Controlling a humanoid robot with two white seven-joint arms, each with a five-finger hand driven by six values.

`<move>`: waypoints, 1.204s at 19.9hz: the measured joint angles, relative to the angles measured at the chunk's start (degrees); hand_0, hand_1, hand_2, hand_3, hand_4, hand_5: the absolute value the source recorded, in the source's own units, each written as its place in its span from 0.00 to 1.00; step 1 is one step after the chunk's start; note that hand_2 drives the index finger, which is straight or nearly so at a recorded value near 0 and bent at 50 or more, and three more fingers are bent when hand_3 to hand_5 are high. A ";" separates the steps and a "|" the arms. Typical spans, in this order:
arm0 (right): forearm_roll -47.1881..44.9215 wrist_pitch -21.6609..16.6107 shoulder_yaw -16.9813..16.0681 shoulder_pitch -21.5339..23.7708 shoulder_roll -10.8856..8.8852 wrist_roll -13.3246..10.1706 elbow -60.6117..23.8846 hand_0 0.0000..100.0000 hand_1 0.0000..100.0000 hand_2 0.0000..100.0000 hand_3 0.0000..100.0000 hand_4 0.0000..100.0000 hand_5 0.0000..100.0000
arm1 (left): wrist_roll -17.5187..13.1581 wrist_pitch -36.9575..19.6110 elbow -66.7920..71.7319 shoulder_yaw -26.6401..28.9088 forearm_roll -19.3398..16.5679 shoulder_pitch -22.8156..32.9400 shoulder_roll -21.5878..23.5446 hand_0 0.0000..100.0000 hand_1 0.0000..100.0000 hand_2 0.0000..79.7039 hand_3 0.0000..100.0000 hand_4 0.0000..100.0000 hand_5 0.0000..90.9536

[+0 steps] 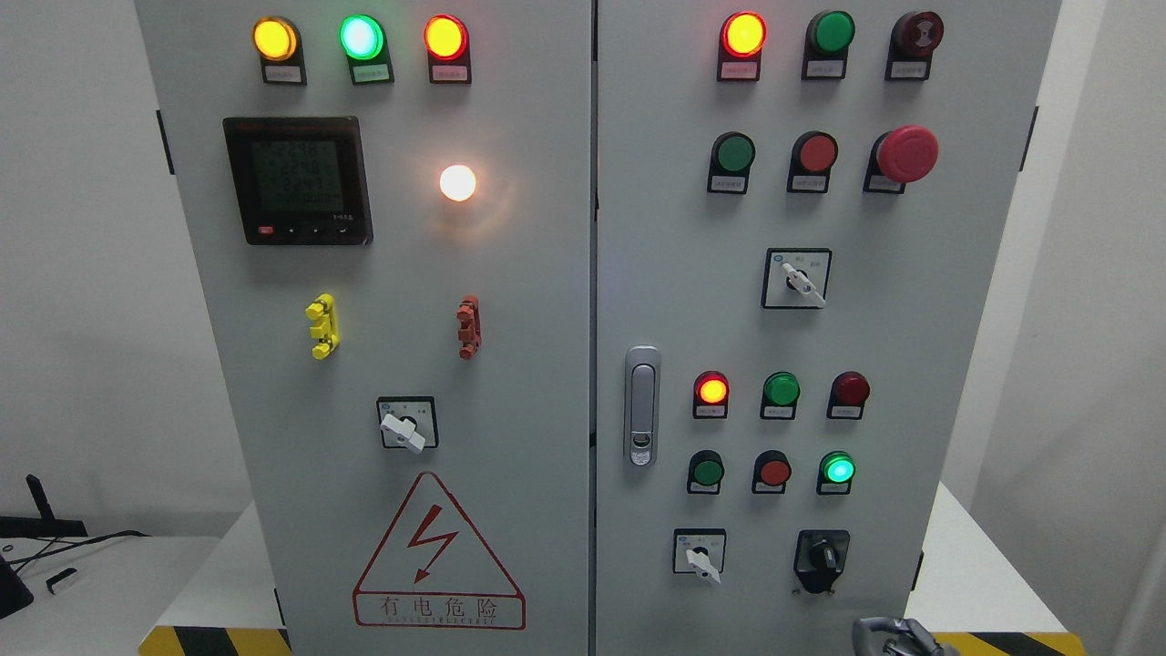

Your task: Trip black knob to open circuit

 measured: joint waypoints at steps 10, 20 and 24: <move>-7.94 0.91 -4.16 8.93 -0.55 3.73 -7.11 0.00 0.00 0.20 0.31 0.28 0.29 | 0.00 0.00 0.00 0.00 0.00 0.00 0.00 0.12 0.39 0.00 0.00 0.00 0.00; -10.27 2.45 -6.91 11.40 -0.77 4.06 -11.23 0.00 0.00 0.16 0.25 0.24 0.24 | 0.00 0.00 0.00 0.00 0.00 0.00 0.00 0.12 0.39 0.00 0.00 0.00 0.00; -10.51 2.51 -7.41 11.66 -0.81 4.11 -12.09 0.00 0.00 0.16 0.25 0.24 0.24 | 0.00 0.00 0.00 0.00 0.00 0.00 0.00 0.12 0.39 0.00 0.00 0.00 0.00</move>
